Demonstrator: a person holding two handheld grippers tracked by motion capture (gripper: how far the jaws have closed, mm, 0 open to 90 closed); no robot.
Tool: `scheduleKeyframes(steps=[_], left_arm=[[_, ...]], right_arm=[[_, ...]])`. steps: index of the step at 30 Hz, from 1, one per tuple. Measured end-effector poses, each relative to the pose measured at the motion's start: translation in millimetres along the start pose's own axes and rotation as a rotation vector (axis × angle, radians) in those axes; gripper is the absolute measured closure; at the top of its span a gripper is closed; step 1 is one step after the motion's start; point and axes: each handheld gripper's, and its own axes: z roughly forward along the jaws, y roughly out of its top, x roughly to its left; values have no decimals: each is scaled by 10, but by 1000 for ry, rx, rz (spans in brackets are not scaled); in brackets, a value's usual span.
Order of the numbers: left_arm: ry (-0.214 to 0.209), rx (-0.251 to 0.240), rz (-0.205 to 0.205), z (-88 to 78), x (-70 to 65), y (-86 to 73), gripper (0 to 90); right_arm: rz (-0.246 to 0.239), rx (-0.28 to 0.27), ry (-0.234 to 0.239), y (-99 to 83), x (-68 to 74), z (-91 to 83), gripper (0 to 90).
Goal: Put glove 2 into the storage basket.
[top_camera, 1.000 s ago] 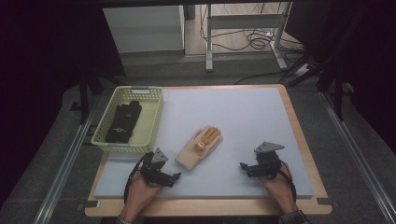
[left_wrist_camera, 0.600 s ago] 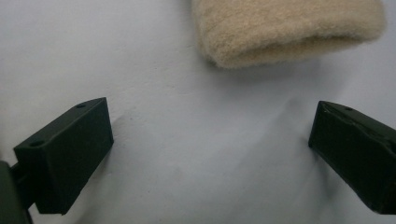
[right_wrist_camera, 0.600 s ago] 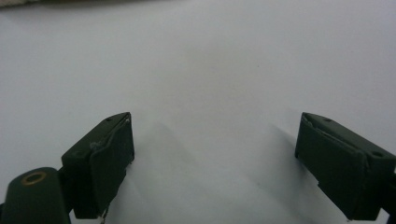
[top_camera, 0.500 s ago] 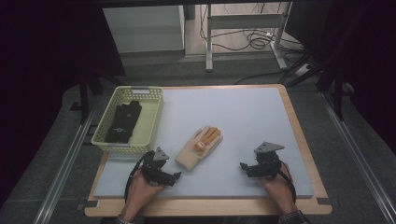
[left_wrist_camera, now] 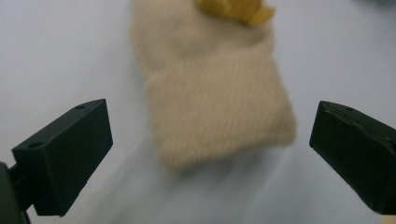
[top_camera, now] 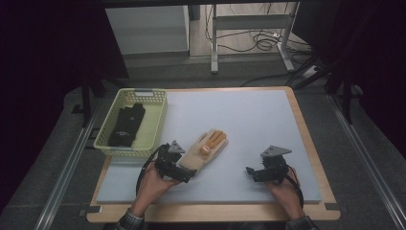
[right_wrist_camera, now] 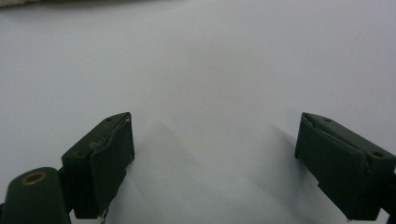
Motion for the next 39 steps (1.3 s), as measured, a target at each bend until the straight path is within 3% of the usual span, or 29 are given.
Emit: scheduleKeyframes(steps=[2,8,9,14,18,21,28,34,39], left_arm=[[-7,12,8,96,-1,151,0],[-7,47,18,277,-5,336,0],[-12,72,25,363,-5,404,0],[24,140,68,593,-33,538,16],[45,188,60,704,-27,589,77],[26,193,45,702,-6,599,174],[0,187,57,633,-3,584,494],[-43,159,8,585,70,564,608],[-18,158,21,521,61,610,660]], right_arm=[[-2,-1,-3,-1,3,-1,114],[-2,1,0,-1,-1,0,115],[0,0,0,0,-1,0,115],[1,0,0,0,1,0,115],[0,0,0,0,1,0,115],[0,0,-1,0,1,0,115],[1,1,-1,-1,2,0,115],[1,1,-1,0,2,0,115],[1,1,-1,-1,2,0,115]])
